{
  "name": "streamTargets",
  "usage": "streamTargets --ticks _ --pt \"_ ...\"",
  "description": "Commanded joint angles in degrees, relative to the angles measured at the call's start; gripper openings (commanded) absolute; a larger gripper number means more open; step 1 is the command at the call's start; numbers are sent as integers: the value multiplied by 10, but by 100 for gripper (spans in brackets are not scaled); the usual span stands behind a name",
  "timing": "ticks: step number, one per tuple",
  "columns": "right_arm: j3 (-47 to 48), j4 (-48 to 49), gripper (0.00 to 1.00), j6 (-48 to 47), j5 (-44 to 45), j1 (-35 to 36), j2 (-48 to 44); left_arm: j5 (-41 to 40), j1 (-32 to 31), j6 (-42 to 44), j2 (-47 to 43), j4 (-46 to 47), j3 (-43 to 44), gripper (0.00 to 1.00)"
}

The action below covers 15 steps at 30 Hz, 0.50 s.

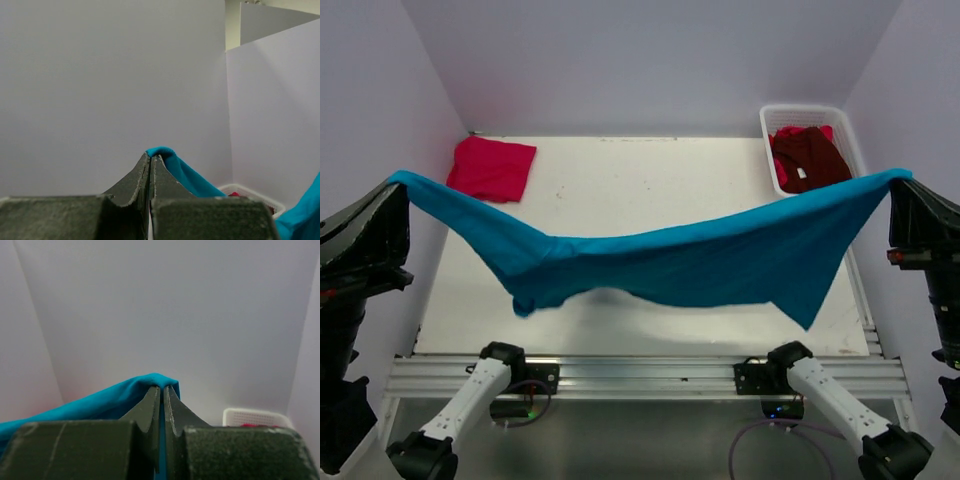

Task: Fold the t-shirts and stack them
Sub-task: Flatten the tshirt out

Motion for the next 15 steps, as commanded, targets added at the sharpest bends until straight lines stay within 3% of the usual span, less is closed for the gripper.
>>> streamTargets --ticks 1,2,5,11,15 --pt "17 -33 0 14 71 -11 49 -6 17 -21 50 -9 -14 0" --pt "11 -48 0 23 126 -11 69 -27 21 -17 57 -15 -25 0" --pt "-68 -68 0 36 179 -11 118 -79 25 6 86 -44 -74 0" --pt "-180 -69 0 96 219 -11 296 -199 25 33 126 42 -323 0" --pt "-204 -34 0 131 248 -10 394 -236 25 18 201 130 -413 0"
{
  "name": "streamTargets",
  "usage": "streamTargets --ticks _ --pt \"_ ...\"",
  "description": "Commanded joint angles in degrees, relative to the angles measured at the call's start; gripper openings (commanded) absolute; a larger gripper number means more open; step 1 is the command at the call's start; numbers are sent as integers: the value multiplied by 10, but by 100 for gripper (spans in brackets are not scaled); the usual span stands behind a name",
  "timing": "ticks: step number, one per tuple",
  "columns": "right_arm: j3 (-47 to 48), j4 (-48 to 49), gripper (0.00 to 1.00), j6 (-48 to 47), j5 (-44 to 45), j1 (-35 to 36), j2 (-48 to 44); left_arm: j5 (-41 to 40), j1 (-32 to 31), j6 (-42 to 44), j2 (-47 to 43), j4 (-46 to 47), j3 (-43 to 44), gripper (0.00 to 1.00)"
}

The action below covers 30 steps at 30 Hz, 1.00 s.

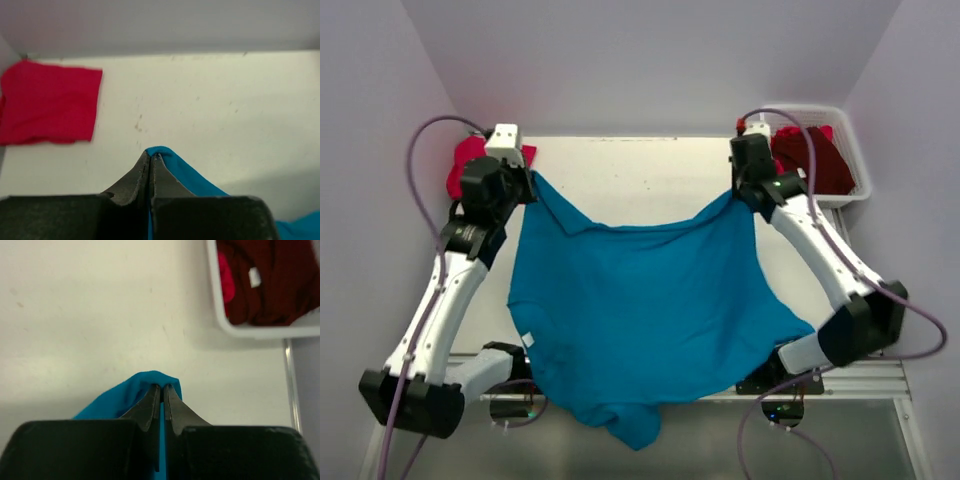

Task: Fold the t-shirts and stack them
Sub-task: Flatten the tshirt out, then fold the tshirt

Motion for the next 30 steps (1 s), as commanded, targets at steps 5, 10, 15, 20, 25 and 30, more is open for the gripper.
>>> streamTargets --ticks 5,10,15,20,25,30 --pt "49 -7 0 67 64 -4 182 -100 5 -3 148 133 -61 0" --pt "106 5 0 69 63 -16 283 -113 6 7 257 160 -19 0" --pt "146 25 0 56 66 -32 328 -118 13 22 334 171 32 0" --pt "216 22 0 52 74 -53 367 -109 16 21 400 173 91 0" --pt "299 -5 0 52 66 -76 430 -105 20 20 448 164 150 0" --pt "300 3 0 56 54 -112 441 -97 33 25 491 160 183 0"
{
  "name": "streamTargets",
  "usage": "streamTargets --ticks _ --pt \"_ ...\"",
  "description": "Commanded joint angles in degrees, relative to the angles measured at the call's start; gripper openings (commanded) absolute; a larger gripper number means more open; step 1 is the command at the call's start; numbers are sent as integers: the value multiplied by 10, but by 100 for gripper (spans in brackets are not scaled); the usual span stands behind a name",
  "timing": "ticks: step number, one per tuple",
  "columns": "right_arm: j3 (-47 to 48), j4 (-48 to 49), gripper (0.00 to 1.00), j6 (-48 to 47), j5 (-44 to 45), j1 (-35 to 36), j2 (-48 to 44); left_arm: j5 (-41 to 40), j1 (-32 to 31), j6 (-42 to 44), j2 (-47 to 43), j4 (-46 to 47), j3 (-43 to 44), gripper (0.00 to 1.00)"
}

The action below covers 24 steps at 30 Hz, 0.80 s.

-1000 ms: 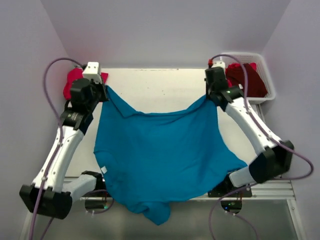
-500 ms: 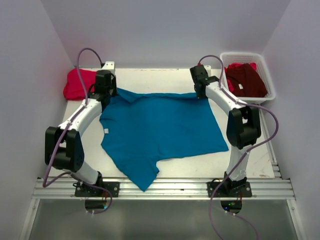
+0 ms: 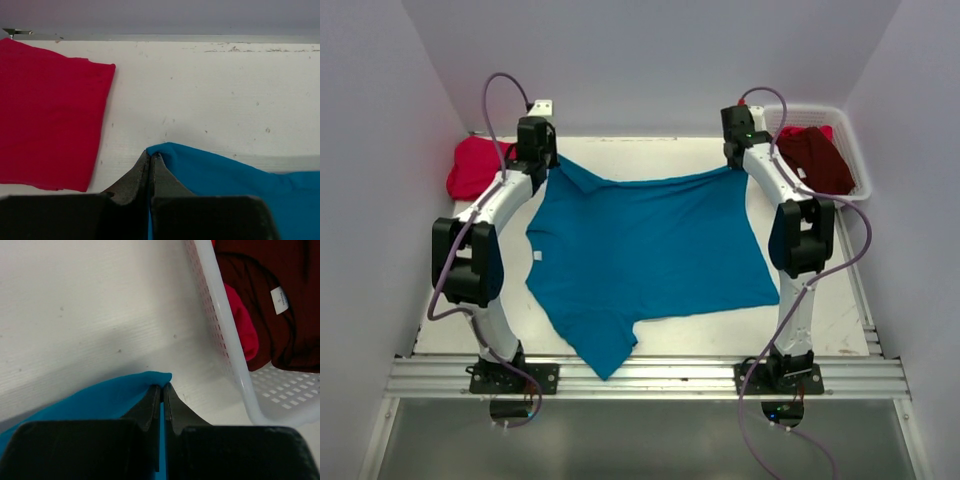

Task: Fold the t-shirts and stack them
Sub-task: Fold the tshirt

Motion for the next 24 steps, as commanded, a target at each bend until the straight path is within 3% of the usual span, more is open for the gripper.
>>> streamTargets --ticks 1,9,24 --pt "12 0 0 5 3 -26 8 3 19 10 23 24 46 0" --pt "-40 15 0 19 -5 -34 7 21 36 -3 22 32 18 0" --pt "-246 77 0 35 -17 -33 -124 32 34 -59 -163 77 -243 0"
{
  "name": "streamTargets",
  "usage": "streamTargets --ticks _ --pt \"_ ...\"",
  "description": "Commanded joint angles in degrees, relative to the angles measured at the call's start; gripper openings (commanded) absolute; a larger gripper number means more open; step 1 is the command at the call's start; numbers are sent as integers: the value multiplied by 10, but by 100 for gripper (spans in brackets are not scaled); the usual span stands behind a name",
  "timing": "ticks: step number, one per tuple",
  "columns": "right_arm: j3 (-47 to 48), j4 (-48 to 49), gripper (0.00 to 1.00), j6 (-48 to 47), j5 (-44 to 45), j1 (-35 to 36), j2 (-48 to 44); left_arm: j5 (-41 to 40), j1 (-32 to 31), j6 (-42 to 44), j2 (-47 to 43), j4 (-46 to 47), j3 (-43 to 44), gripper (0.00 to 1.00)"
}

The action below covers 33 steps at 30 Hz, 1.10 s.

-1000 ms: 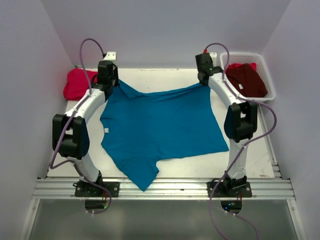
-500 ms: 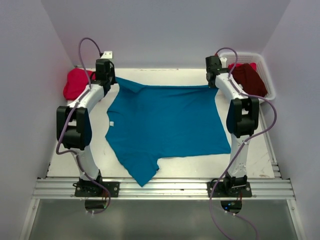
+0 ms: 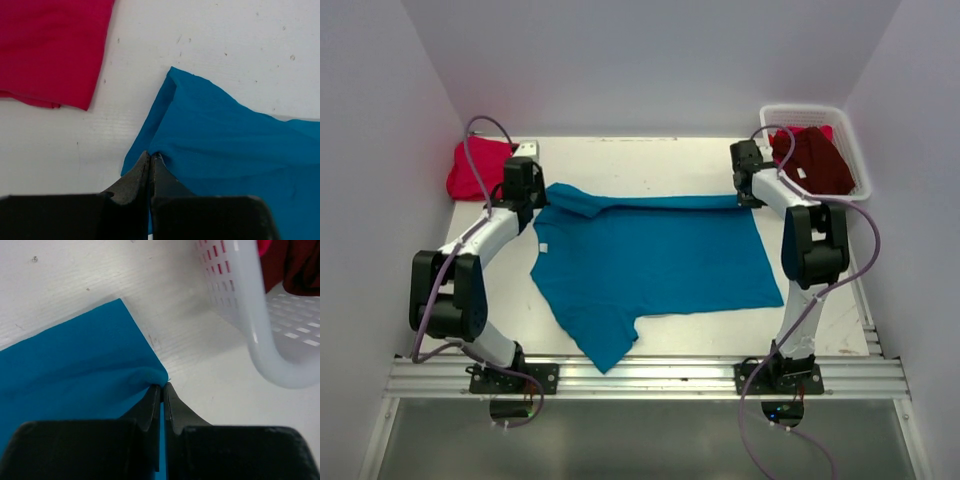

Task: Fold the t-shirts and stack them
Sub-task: Fold the tshirt

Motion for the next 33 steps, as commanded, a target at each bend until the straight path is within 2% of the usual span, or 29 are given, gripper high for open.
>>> streamTargets --ticks 1,13,33 --pt "-21 37 0 11 7 0 -69 -3 3 -25 -47 41 -24 0" --pt "-75 43 0 12 -7 -1 -92 -11 -7 -39 -109 -5 -73 0" --pt "-83 31 0 18 -28 0 -92 -25 -27 -55 -134 -15 -102 0"
